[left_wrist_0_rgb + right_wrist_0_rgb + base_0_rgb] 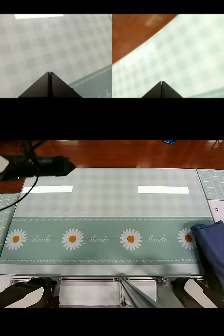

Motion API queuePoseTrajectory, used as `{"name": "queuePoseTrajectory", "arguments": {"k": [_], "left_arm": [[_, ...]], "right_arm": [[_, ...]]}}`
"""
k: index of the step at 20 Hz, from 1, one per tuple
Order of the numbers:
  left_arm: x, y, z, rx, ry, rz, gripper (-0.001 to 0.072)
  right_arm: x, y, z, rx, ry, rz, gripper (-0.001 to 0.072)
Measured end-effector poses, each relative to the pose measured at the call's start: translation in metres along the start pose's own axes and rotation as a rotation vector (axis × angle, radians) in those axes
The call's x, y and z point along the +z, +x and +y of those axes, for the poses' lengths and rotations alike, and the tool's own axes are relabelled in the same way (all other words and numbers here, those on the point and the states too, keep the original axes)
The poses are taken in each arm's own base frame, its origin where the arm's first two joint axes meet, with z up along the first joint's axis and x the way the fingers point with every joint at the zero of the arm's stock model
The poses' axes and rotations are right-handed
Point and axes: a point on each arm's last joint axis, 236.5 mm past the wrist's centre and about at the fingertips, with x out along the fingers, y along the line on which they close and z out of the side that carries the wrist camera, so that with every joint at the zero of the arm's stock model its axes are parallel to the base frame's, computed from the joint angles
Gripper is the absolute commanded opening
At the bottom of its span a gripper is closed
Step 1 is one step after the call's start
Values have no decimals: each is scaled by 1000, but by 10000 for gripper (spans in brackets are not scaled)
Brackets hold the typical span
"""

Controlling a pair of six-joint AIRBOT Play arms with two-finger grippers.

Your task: Fold the shirts.

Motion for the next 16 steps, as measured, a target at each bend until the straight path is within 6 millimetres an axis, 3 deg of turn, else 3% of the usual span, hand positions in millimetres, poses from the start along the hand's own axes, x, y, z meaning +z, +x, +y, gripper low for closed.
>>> {"name": "queuePoseTrajectory", "arguments": {"k": [2, 3, 5, 7, 10, 16], "left_arm": [[-7, 5, -16, 0, 42, 66, 27], [-19, 10, -15, 24, 57, 119, 28], [-46, 19, 6, 114, 45, 207, 28], [-81, 23, 36, 213, -15, 310, 28], [-108, 23, 65, 300, -80, 374, 28], [-122, 21, 83, 353, -119, 402, 28]], "right_arm": [[-38, 55, 40, 12, -194, 136, 21], [-62, 81, 48, -18, -289, 213, 20], [-110, 125, 41, -132, -439, 362, 20], [-143, 156, 18, -259, -515, 472, 21], [-166, 177, -2, -363, -553, 545, 21], [-178, 184, -19, -446, -581, 589, 21]]}}
